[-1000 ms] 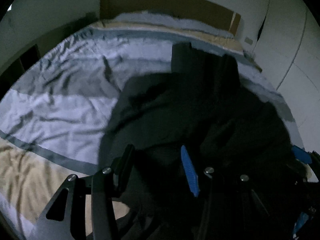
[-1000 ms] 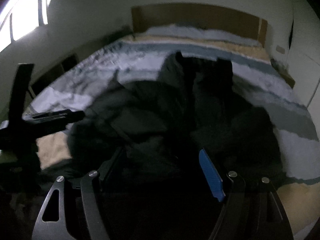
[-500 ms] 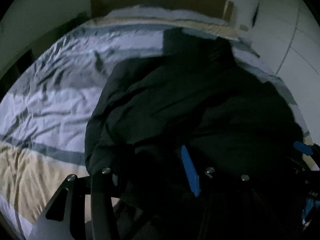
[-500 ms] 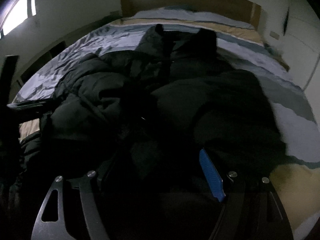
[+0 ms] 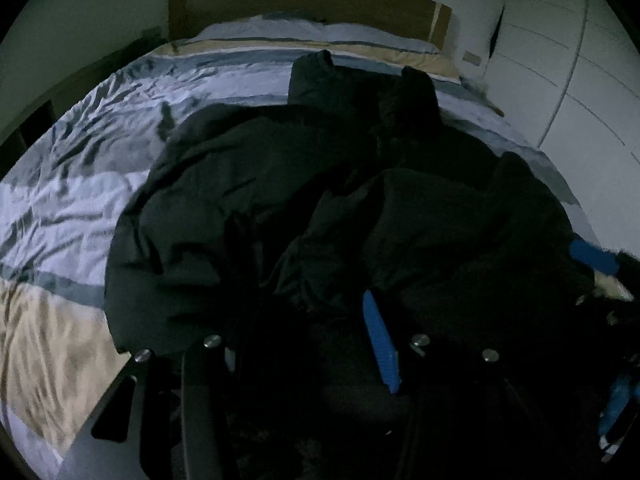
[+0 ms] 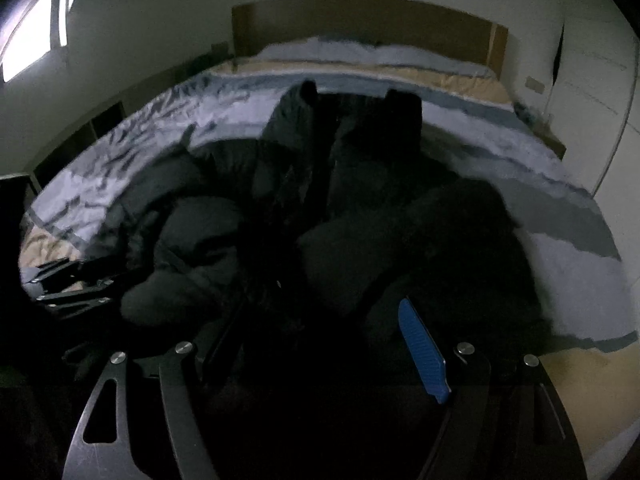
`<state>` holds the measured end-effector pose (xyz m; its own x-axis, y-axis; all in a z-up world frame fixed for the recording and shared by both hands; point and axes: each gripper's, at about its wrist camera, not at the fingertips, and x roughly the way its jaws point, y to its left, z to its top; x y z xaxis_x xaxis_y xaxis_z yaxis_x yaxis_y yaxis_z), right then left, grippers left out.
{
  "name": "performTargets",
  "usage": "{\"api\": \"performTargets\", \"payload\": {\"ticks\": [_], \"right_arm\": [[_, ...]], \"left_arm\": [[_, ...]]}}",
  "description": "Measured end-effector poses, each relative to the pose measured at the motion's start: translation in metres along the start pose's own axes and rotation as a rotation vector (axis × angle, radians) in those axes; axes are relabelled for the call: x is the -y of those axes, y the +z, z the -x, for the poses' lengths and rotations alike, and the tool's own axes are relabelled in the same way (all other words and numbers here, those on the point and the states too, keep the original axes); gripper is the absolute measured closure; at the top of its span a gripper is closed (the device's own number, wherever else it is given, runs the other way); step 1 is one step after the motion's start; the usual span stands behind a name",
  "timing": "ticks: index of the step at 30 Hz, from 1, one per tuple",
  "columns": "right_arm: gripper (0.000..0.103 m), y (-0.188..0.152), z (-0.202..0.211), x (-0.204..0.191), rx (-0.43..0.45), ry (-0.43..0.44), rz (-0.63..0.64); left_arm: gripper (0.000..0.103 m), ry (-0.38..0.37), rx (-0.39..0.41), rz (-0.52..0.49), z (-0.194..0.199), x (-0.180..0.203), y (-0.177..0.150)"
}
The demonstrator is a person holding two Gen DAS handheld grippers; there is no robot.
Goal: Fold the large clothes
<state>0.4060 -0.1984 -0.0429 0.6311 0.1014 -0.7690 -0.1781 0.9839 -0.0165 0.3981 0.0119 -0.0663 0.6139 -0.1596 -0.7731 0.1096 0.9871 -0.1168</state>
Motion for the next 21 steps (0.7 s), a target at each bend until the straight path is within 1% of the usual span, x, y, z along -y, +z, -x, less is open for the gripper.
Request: {"api": "performTargets", "payload": {"ticks": [2,4,9,11,17,21], "right_arm": [[0.028,-0.009,-0.014,0.0,-0.028,-0.015,0.007],[0.028,-0.016,-0.018,0.003,-0.038,-0.019,0.009],[0.028,-0.021,-0.009,0.006,-0.05,-0.034,0.021],[0.028,-0.024,-0.003,0.007,-0.056,-0.044,0.021],[0.028,-0.041,0.037,0.018,-0.042,-0.063,-0.019],[0.028,-0.054,0.073,0.028,-0.011,-0.068,-0.063]], "left_arm": [[0.056,0.005,0.005,-0.008,-0.001,0.002,-0.003],[0.055,0.019,0.009,-0.025,0.001,0.006,-0.005],[0.056,0.047,0.015,-0.04,0.016,0.012,-0.01],[0.056,0.059,0.023,-0.043,0.027,0.015,-0.015],[0.056,0.083,0.056,-0.059,0.069,0.027,-0.028],[0.056,0.099,0.108,-0.076,0.109,0.04,-0.038]]}}
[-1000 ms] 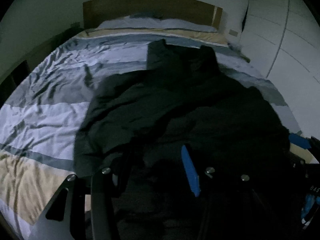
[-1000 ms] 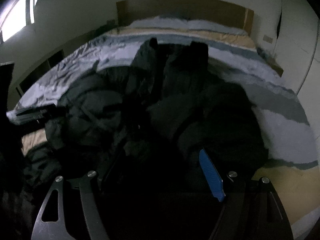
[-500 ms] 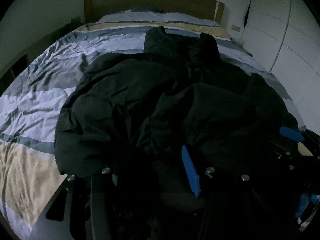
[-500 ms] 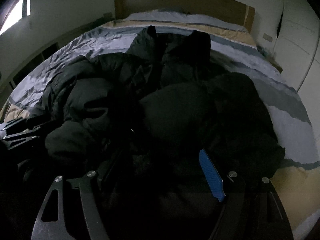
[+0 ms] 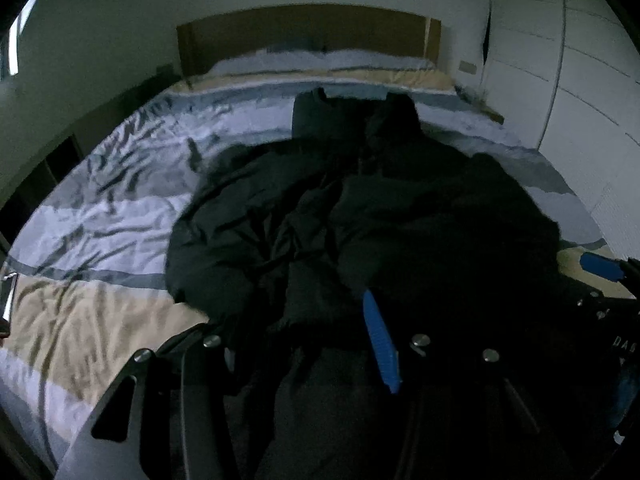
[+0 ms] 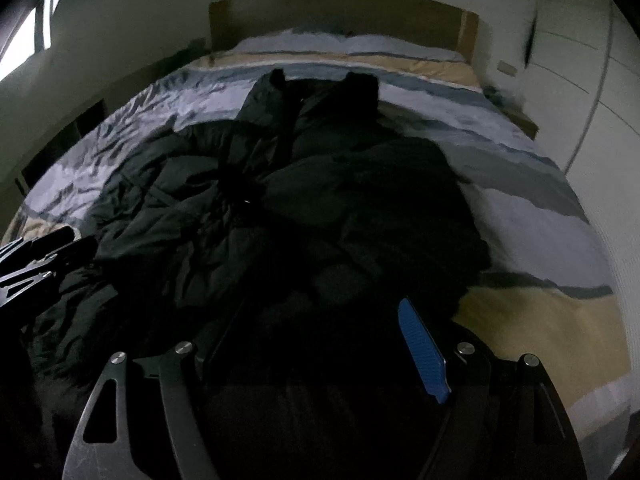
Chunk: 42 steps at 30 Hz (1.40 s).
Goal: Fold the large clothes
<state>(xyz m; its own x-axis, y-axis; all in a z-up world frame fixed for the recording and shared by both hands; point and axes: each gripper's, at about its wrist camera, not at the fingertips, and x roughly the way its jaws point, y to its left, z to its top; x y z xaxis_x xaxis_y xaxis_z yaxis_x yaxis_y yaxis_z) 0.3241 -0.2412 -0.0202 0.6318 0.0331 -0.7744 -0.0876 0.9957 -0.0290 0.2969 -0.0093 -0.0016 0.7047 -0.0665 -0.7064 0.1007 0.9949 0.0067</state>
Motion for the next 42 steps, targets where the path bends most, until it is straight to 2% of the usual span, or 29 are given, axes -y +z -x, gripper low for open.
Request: {"api": "performTargets", "payload": {"ticks": [8,13,16,19,29,34,39,42], "right_arm": [[0.028,-0.023,0.065,0.019,0.062,-0.011,-0.066],[0.028,-0.043,0.1,0.034,0.096,-0.016,-0.113],[0.027,-0.054,0.114,0.042,0.107,-0.023,-0.138],[0.027,-0.065,0.127,0.05,0.117,-0.029,-0.166],[0.027,-0.09,0.167,0.071,0.157,-0.047,-0.231],[0.023,-0.088,0.182,0.089,0.184,-0.066,-0.259],[0.02,-0.071,0.198,0.11,0.216,-0.087,-0.262],[0.019,-0.049,0.213,0.122,0.254,-0.092,-0.255]], "left_arm": [[0.056,0.024,0.069,-0.028,0.071,0.014,-0.015],[0.055,0.053,0.084,-0.044,0.105,0.018,-0.029],[0.048,0.065,0.103,-0.052,0.128,0.019,-0.038],[0.047,0.066,0.126,-0.054,0.147,0.019,-0.045],[0.043,0.076,0.161,-0.062,0.187,0.007,-0.051],[0.04,0.081,0.148,-0.045,0.19,-0.014,-0.032],[0.038,0.123,0.163,-0.049,0.205,-0.042,0.022],[0.036,0.114,0.164,-0.021,0.216,-0.063,0.064]]}}
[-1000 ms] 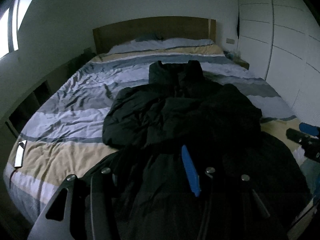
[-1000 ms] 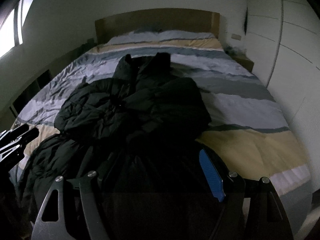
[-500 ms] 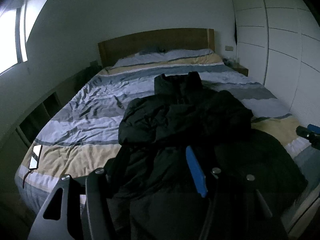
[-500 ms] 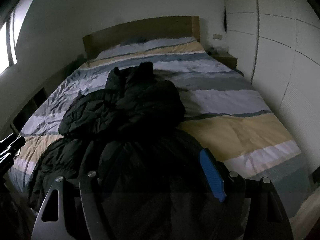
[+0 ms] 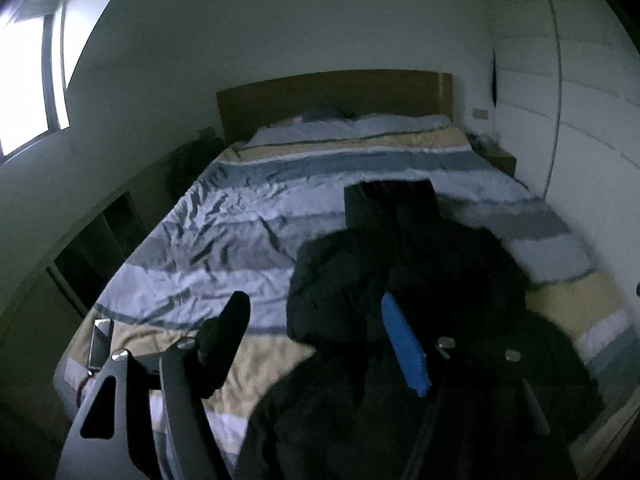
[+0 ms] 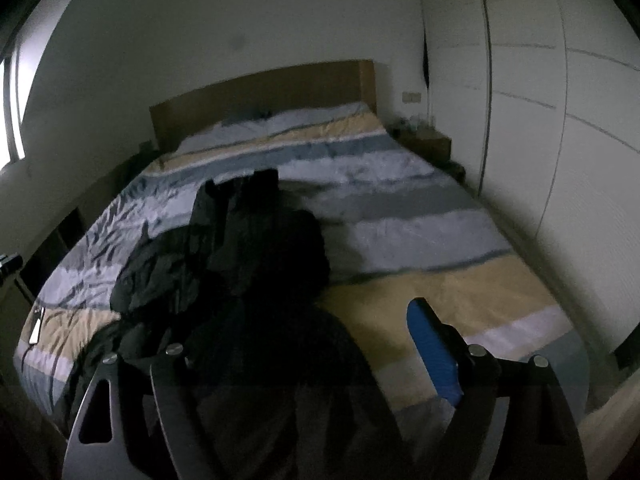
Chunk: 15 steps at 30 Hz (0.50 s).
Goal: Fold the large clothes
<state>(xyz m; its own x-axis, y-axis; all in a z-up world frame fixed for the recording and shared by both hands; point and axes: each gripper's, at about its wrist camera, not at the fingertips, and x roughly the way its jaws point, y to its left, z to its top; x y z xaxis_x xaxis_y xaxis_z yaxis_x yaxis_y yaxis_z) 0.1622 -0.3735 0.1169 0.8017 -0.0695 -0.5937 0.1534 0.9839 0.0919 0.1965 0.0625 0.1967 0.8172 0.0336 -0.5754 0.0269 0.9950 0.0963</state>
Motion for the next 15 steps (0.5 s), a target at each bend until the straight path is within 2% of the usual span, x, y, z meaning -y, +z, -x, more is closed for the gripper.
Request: {"api": "performTargets", "payload": {"ticks": [3,7,11,15], "right_arm": [[0.017,0.027,0.004,-0.001,0.032,0.012,0.02],[0.016,0.06,-0.001,-0.013,0.046,0.029,0.072],[0.016,0.102,-0.024,-0.024,0.031,0.087,0.107],[0.016,0.149,-0.058,-0.028,0.026,0.1,0.131]], "left_arm": [[0.035,0.001,-0.003,0.013,-0.004,-0.014,0.034],[0.035,0.013,-0.033,-0.022,-0.021,-0.024,0.078],[0.035,0.004,-0.086,-0.066,-0.044,-0.029,0.119],[0.035,0.005,-0.098,-0.082,-0.076,-0.035,0.166]]}}
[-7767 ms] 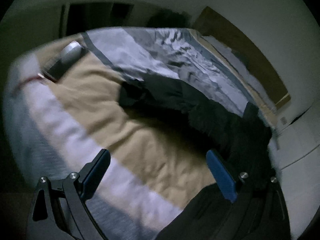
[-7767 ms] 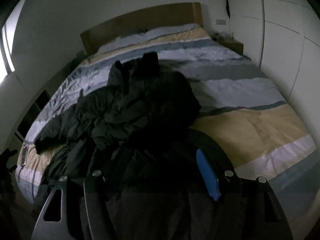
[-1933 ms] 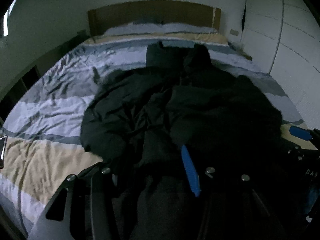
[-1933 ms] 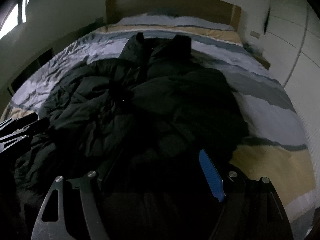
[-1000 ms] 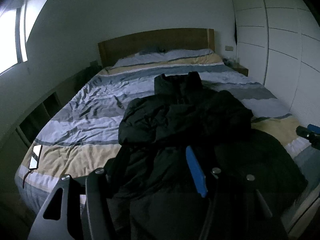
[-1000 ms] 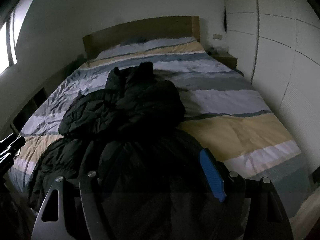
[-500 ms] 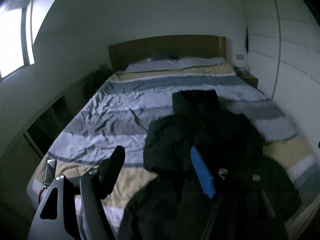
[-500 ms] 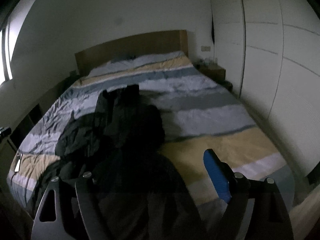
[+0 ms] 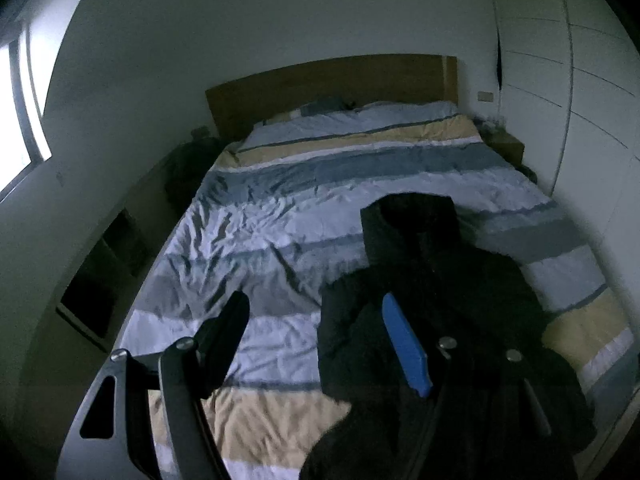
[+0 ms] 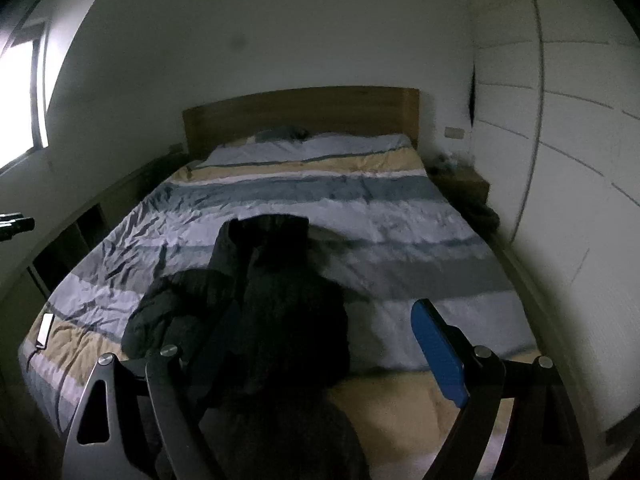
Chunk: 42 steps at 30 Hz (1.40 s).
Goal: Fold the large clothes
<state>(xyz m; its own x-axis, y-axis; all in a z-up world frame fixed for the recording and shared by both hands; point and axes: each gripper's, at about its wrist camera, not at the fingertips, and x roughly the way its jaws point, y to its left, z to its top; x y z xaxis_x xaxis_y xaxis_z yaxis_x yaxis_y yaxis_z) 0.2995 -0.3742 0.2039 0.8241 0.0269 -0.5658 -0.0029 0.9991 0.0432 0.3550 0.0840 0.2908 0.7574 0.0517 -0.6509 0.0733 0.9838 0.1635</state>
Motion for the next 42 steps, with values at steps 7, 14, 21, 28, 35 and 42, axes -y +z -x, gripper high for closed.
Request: {"api": "performTargets", "payload": {"ticks": [7,14,21,28,35,42], "right_arm": [[0.014,0.067,-0.125,0.01,0.01,0.062,-0.035],[0.014,0.071,-0.297,0.006,-0.047,0.164,-0.106],[0.014,0.071,-0.414,-0.01,-0.181,0.204,-0.121],[0.014,0.085,-0.52,-0.018,-0.261,0.253,-0.173],[0.014,0.095,-0.595,-0.024,-0.291,0.275,-0.228],[0.015,0.095,-0.65,-0.033,-0.355,0.281,-0.277]], "left_arm": [[0.035,-0.043,0.042,0.071,-0.142,0.003,0.081],[0.035,-0.134,-0.03,0.163,-0.328,0.027,0.102],[0.035,-0.251,-0.157,0.233,-0.464,0.059,0.108],[0.035,-0.35,-0.25,0.308,-0.572,0.088,0.104],[0.035,-0.395,-0.26,0.413,-0.633,0.089,0.099],[0.035,-0.438,-0.312,0.493,-0.68,0.103,0.093]]}}
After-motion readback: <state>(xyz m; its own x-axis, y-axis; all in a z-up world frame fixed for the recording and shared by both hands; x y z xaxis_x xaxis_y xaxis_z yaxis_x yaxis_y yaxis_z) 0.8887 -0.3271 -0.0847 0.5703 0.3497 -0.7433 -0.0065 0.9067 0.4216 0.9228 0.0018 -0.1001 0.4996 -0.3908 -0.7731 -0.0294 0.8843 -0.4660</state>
